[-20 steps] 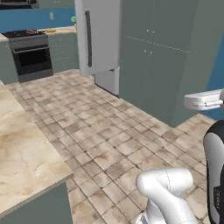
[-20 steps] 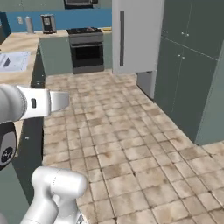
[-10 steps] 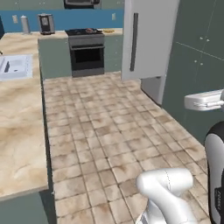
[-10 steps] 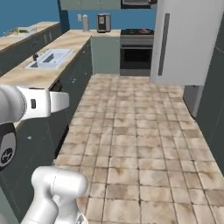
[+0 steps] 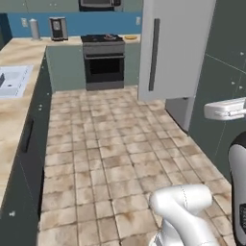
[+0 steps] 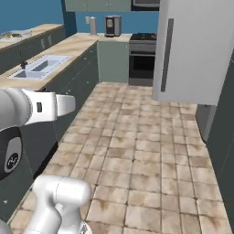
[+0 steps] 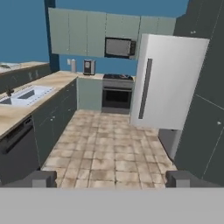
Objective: Place the cold items (lemon and cucumber) from the fridge in one tupperware on the dining counter. Place the warm items (kebab skewer and hot dog) in the stove area in another tupperware.
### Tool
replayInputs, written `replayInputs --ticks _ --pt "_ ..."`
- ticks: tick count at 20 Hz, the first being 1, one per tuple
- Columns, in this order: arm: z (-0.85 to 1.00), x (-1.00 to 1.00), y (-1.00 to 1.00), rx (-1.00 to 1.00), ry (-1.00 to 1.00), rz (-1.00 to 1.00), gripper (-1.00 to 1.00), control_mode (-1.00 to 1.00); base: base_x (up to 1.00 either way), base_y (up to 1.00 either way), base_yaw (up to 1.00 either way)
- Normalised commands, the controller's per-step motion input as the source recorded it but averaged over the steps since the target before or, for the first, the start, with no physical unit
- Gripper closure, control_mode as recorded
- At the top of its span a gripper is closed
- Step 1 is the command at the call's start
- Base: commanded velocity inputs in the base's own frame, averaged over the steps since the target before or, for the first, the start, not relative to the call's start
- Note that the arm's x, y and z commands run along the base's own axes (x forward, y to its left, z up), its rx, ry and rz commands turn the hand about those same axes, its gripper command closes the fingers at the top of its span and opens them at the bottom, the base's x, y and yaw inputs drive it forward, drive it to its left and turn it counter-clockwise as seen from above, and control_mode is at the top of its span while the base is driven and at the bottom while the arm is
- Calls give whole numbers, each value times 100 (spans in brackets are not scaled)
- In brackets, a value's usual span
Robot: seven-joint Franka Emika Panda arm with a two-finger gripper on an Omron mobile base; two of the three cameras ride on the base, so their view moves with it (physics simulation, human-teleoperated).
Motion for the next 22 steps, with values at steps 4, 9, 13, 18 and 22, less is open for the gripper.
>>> replayInputs --ticks 4,9,13,18,22 --pt "0 0 0 0 0 0 -100 100 100 -8 0" --pt "0 0 0 0 0 0 -100 100 100 31 0" --pt "0 0 0 0 0 0 -100 100 100 30 0" --pt "0 0 0 0 0 0 -100 100 100 71 -12" --pt "0 0 0 0 0 0 -100 100 99 87 -25"
